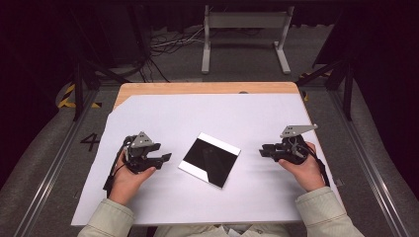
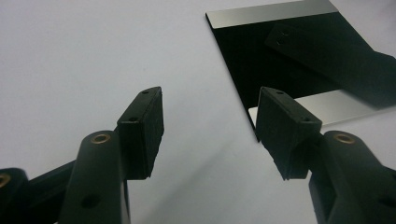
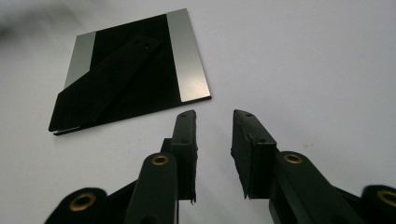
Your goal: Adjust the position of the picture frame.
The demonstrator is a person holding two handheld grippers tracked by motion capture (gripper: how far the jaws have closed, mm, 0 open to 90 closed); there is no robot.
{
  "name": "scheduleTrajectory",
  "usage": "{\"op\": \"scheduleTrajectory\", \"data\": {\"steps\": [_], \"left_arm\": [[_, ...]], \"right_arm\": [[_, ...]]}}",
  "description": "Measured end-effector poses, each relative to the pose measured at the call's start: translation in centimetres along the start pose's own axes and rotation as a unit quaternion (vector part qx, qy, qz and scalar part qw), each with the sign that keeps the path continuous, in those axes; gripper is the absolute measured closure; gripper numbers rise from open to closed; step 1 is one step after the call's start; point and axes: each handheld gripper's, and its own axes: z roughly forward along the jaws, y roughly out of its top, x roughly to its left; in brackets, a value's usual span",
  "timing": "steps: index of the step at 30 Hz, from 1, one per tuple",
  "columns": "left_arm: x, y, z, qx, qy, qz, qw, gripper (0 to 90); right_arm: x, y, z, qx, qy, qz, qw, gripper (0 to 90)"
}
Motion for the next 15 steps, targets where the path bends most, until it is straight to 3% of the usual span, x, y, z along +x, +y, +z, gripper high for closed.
{"op": "scheduleTrajectory", "data": {"steps": [10,15], "left_arm": [[-0.7,0.7,0.2,-0.002,-0.017,-0.016,0.9997,42.7],[-1.3,1.0,1.0,0.016,-0.015,-0.002,0.9998,43.3]], "right_arm": [[0.2,0.1,-0.4,-0.015,0.006,0.004,0.9999,76.0],[0.3,0.0,-0.7,-0.016,0.007,0.009,0.9998,79.0]]}}
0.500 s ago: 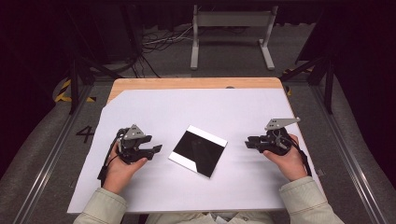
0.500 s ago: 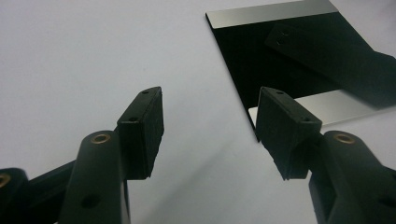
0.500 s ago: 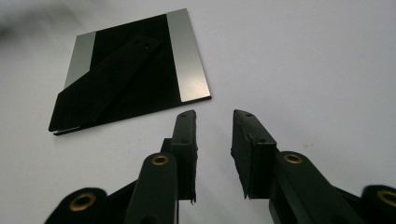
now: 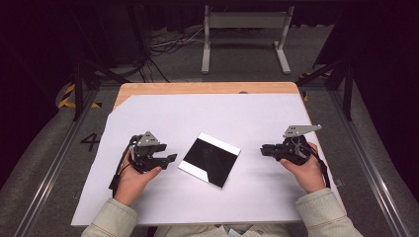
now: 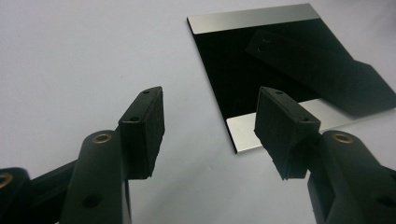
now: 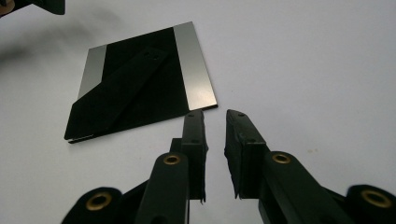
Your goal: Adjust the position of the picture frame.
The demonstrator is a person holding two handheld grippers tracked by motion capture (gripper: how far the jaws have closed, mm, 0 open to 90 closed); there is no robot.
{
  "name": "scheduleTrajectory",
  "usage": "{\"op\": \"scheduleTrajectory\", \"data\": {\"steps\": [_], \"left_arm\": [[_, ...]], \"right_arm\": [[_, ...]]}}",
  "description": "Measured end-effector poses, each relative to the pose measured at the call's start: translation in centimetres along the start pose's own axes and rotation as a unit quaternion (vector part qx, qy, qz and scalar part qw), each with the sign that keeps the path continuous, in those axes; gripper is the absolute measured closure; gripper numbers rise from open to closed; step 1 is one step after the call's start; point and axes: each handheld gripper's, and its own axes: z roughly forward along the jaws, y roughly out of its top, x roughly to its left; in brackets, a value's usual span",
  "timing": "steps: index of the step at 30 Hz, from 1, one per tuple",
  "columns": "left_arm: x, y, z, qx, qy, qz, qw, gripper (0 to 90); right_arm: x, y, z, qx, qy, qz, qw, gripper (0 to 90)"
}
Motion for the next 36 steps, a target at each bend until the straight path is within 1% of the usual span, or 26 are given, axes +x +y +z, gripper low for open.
{"op": "scheduleTrajectory", "data": {"steps": [3,4,7,9,11,12,14,17,18,20,23,27,31,36], "left_arm": [[-0.3,0.2,0.5,0.009,-0.003,0.003,0.9999,44.4],[-0.4,0.3,0.7,0.013,-0.007,0.0,0.9999,45.8],[-0.5,0.4,1.3,0.031,-0.021,-0.002,0.9993,52.6],[-0.3,0.4,1.8,0.039,-0.031,-0.012,0.9987,59.2],[-0.3,0.3,2.3,0.047,-0.028,-0.021,0.9983,63.6],[-0.3,0.3,2.6,0.054,-0.02,-0.021,0.9981,65.6],[-0.2,0.2,2.9,0.056,-0.012,-0.029,0.9979,69.3],[0.2,0.0,3.3,0.061,-0.011,-0.043,0.9972,73.7],[0.2,-0.1,3.4,0.064,-0.014,-0.044,0.9969,75.3],[0.2,-0.2,3.6,0.067,-0.011,-0.046,0.9966,77.0],[0.3,-0.3,3.7,0.073,-0.017,-0.051,0.9959,80.6],[0.3,-0.4,3.9,0.083,-0.027,-0.051,0.9949,84.9],[0.1,-0.4,4.1,0.091,-0.03,-0.041,0.9946,85.3],[0.0,-0.4,4.3,0.1,-0.036,-0.043,0.9934,87.2]], "right_arm": [[0.1,-0.1,-0.1,0.003,0.002,0.001,1.0,80.2],[0.2,-0.1,-0.1,0.003,0.002,0.001,1.0,80.4],[0.3,-0.2,-0.1,0.006,0.005,0.0,1.0,80.4],[0.3,-0.2,-0.1,0.007,0.006,0.0,1.0,80.5],[0.4,-0.2,0.0,0.007,0.006,-0.001,1.0,80.9],[0.5,-0.2,0.0,0.007,0.007,-0.002,0.9999,81.1],[0.5,-0.1,0.0,0.008,0.008,-0.004,0.9999,81.1],[0.6,-0.1,0.0,0.008,0.009,-0.004,0.9999,81.1],[0.6,-0.1,0.0,0.008,0.008,-0.004,0.9999,81.1],[0.6,-0.1,0.0,0.008,0.007,-0.004,0.9999,81.1],[0.6,-0.1,0.0,0.007,0.006,-0.005,0.9999,81.0],[0.7,-0.1,-0.1,0.007,0.004,-0.005,1.0,80.7],[0.6,-0.1,-0.2,0.005,0.005,-0.004,1.0,80.2],[0.6,-0.1,-0.2,0.004,0.005,-0.002,1.0,80.2]]}}
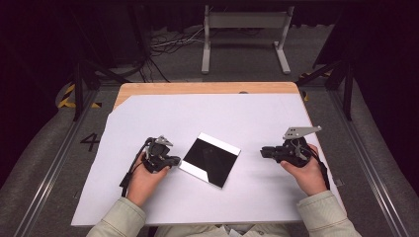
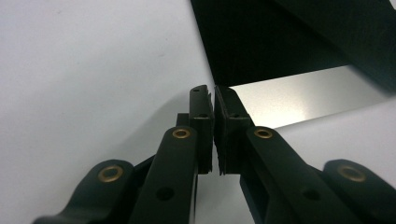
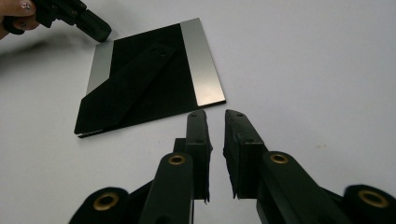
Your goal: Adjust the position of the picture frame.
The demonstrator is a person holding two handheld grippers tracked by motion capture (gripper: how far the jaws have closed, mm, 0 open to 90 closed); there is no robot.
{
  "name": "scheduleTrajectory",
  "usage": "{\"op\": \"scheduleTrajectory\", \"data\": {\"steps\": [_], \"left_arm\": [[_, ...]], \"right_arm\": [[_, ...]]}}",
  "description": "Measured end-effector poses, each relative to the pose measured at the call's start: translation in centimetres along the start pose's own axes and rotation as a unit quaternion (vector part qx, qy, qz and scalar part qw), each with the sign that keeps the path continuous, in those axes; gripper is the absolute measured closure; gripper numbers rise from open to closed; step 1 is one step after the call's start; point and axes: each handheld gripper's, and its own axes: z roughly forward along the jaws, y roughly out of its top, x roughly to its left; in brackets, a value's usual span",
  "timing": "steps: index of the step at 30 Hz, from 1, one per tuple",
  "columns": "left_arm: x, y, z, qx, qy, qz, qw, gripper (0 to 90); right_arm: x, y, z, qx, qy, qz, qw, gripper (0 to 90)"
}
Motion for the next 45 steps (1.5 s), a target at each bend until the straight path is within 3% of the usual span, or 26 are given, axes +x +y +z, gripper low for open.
{"op": "scheduleTrajectory", "data": {"steps": [11,14,25,38,45], "left_arm": [[-0.1,-0.1,0.2,0.001,-0.01,0.003,0.9999,89.9],[0.0,-0.1,0.2,0.001,-0.02,-0.005,0.9998,90.0],[-0.9,-0.1,0.4,0.016,-0.054,0.001,0.9984,90.0],[-4.2,0.2,1.0,0.04,-0.078,0.052,0.9948,90.0],[-5.1,0.4,1.2,0.042,-0.093,0.062,0.9928,90.0]], "right_arm": [[-0.1,0.0,-0.1,0.0,0.0,0.0,1.0,79.5],[-0.1,0.0,-0.1,-0.001,-0.001,-0.001,1.0,79.4],[0.0,0.1,-0.3,-0.004,-0.001,0.0,1.0,79.4],[0.0,0.1,-0.3,-0.001,0.002,-0.001,1.0,79.9],[0.0,0.2,-0.2,0.001,0.005,0.0,1.0,80.1]]}}
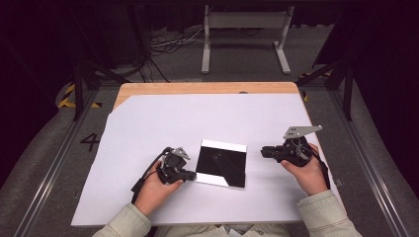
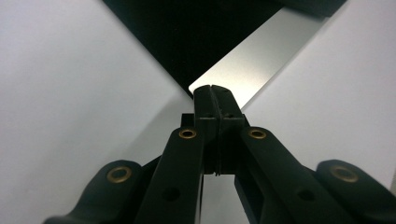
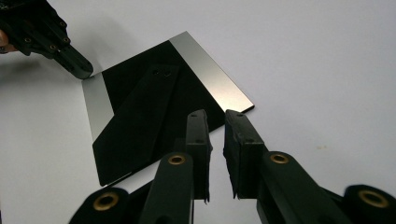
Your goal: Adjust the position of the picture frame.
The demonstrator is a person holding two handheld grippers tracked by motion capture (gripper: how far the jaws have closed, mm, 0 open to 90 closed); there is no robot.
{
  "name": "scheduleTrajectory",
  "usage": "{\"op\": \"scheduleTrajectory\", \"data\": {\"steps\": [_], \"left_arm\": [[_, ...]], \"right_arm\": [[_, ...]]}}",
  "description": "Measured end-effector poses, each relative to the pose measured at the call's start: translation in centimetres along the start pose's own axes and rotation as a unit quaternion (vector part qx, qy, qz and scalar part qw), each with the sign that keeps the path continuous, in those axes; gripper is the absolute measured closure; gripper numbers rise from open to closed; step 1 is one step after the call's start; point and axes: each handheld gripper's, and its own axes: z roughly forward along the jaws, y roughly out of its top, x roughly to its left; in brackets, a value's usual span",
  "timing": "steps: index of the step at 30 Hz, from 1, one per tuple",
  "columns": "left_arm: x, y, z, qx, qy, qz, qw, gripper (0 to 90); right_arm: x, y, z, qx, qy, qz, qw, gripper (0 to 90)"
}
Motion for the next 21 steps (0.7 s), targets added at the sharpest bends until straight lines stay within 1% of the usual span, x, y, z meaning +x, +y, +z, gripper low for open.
{"op": "scheduleTrajectory", "data": {"steps": [3,4,7,9,15,18,21], "left_arm": [[-0.3,0.1,0.2,-0.001,-0.002,0.003,1.0,90.0],[-0.4,0.1,0.2,-0.001,-0.004,0.001,1.0,90.0],[-0.6,0.2,0.5,-0.003,-0.014,0.005,0.9999,90.0],[-0.9,0.4,0.7,-0.002,-0.012,0.009,0.9999,90.0],[-1.5,0.8,1.2,-0.004,-0.019,0.02,0.9996,90.0],[-1.8,1.0,1.4,-0.003,-0.017,0.024,0.9996,90.0],[-1.9,1.1,1.6,-0.004,-0.02,0.024,0.9995,90.0]], "right_arm": [[0.0,0.0,0.0,0.0,0.0,-0.001,1.0,80.1],[0.1,0.0,0.0,0.0,0.0,-0.001,1.0,80.1],[0.1,0.0,0.0,0.0,0.0,-0.001,1.0,80.1],[0.1,0.0,0.0,0.0,0.0,-0.001,1.0,80.1],[0.2,-0.1,-0.2,0.001,-0.002,0.0,1.0,80.1],[0.2,-0.2,-0.3,0.0,-0.003,0.001,1.0,80.1],[0.2,-0.2,-0.4,-0.002,-0.004,0.001,1.0,80.1]]}}
